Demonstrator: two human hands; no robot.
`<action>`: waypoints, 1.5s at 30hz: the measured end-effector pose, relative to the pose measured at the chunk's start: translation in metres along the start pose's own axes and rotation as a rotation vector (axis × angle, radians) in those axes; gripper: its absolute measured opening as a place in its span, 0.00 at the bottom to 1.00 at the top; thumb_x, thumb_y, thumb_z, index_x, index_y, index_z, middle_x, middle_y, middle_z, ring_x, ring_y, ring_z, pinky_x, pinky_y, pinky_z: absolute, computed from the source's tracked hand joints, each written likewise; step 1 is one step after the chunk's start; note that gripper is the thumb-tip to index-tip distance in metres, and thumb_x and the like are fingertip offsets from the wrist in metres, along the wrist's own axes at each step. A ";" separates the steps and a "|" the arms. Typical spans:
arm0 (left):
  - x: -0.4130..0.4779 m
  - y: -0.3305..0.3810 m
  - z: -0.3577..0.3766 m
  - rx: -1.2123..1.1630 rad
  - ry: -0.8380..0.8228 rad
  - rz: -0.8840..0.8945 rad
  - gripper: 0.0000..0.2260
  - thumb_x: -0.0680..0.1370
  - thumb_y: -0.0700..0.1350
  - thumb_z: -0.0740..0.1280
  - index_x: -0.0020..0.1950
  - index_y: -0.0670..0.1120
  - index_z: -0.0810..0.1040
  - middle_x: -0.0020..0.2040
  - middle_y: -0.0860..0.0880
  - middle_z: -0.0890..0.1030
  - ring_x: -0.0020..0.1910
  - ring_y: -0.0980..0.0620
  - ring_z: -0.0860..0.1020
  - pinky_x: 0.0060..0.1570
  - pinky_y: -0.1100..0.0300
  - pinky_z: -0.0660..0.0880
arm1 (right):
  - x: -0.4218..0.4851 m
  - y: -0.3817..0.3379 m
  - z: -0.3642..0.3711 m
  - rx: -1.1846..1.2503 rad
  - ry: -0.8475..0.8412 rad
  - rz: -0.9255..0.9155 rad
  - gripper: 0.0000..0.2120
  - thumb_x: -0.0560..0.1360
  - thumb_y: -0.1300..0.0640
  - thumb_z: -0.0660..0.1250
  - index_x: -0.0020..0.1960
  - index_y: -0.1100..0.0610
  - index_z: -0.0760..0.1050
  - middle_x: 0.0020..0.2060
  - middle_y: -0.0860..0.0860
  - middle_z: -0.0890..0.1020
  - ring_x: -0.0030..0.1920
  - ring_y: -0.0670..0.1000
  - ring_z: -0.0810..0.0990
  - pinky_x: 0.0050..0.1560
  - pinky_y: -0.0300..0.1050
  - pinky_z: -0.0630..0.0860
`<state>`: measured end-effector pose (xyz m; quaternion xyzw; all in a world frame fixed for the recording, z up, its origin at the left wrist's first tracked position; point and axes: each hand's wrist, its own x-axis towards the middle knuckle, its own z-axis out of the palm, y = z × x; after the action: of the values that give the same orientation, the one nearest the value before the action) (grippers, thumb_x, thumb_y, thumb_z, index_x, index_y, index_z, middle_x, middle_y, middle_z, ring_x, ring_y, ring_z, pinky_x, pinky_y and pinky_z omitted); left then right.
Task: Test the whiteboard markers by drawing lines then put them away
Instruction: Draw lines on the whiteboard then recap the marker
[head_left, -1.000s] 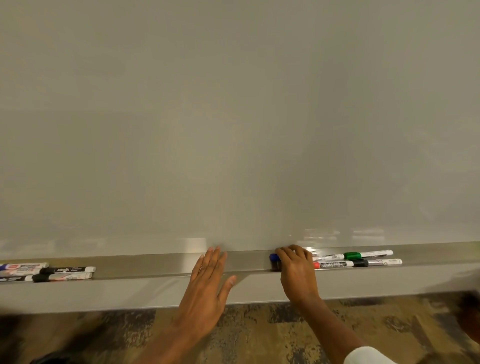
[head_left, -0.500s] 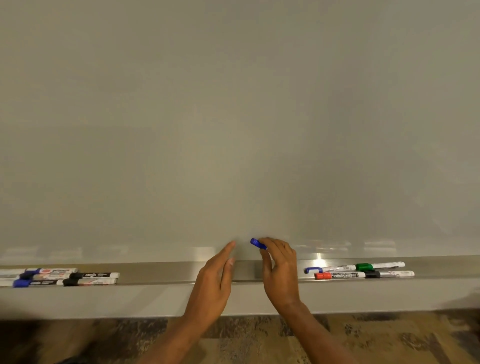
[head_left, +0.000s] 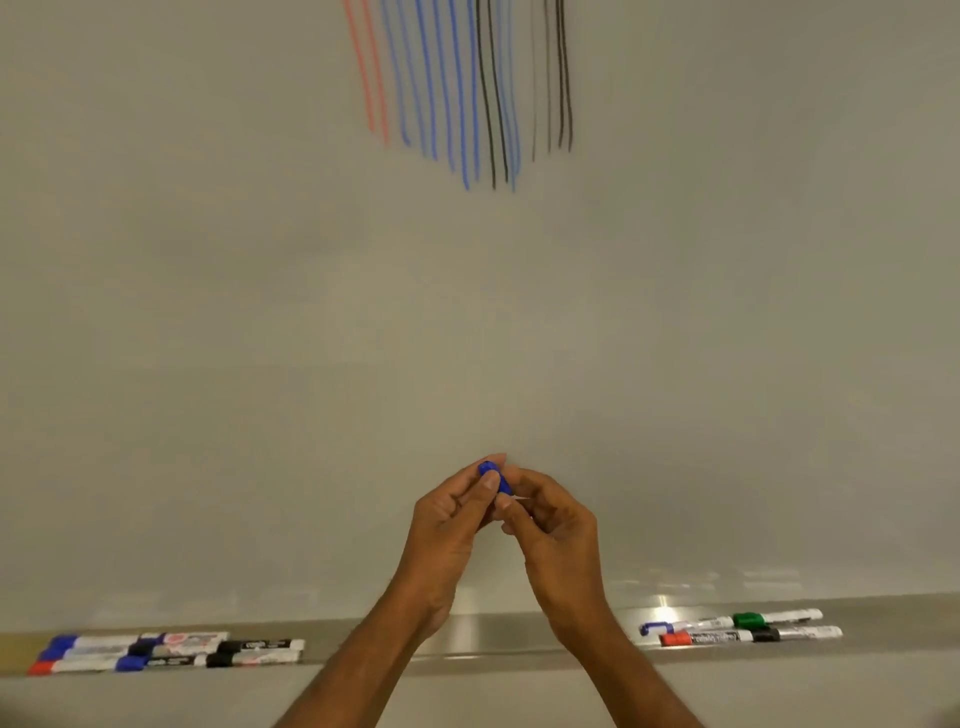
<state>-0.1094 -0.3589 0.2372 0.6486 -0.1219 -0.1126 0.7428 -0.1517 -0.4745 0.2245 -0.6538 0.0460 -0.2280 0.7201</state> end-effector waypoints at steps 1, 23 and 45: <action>-0.001 0.013 -0.002 -0.019 -0.012 0.014 0.15 0.81 0.49 0.66 0.66 0.49 0.81 0.60 0.52 0.85 0.61 0.52 0.82 0.65 0.55 0.77 | 0.000 -0.014 0.005 0.017 -0.008 -0.004 0.11 0.78 0.62 0.69 0.57 0.52 0.82 0.50 0.48 0.86 0.52 0.51 0.84 0.52 0.46 0.82; -0.005 0.173 -0.039 -0.228 -0.253 0.177 0.19 0.81 0.48 0.63 0.65 0.35 0.76 0.60 0.39 0.84 0.64 0.42 0.81 0.68 0.45 0.75 | 0.020 -0.167 0.078 0.119 -0.198 0.174 0.21 0.77 0.43 0.66 0.41 0.61 0.81 0.26 0.53 0.73 0.22 0.46 0.63 0.21 0.36 0.59; 0.053 0.279 -0.064 0.223 0.409 0.996 0.13 0.83 0.49 0.63 0.66 0.51 0.79 0.61 0.63 0.82 0.65 0.62 0.78 0.62 0.52 0.78 | 0.074 -0.276 0.034 0.619 -0.149 -0.225 0.14 0.79 0.68 0.61 0.61 0.62 0.79 0.49 0.64 0.83 0.45 0.55 0.83 0.41 0.44 0.81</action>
<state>-0.0359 -0.2792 0.5073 0.5960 -0.2785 0.3947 0.6415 -0.1472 -0.4839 0.5124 -0.4200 -0.1508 -0.2608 0.8560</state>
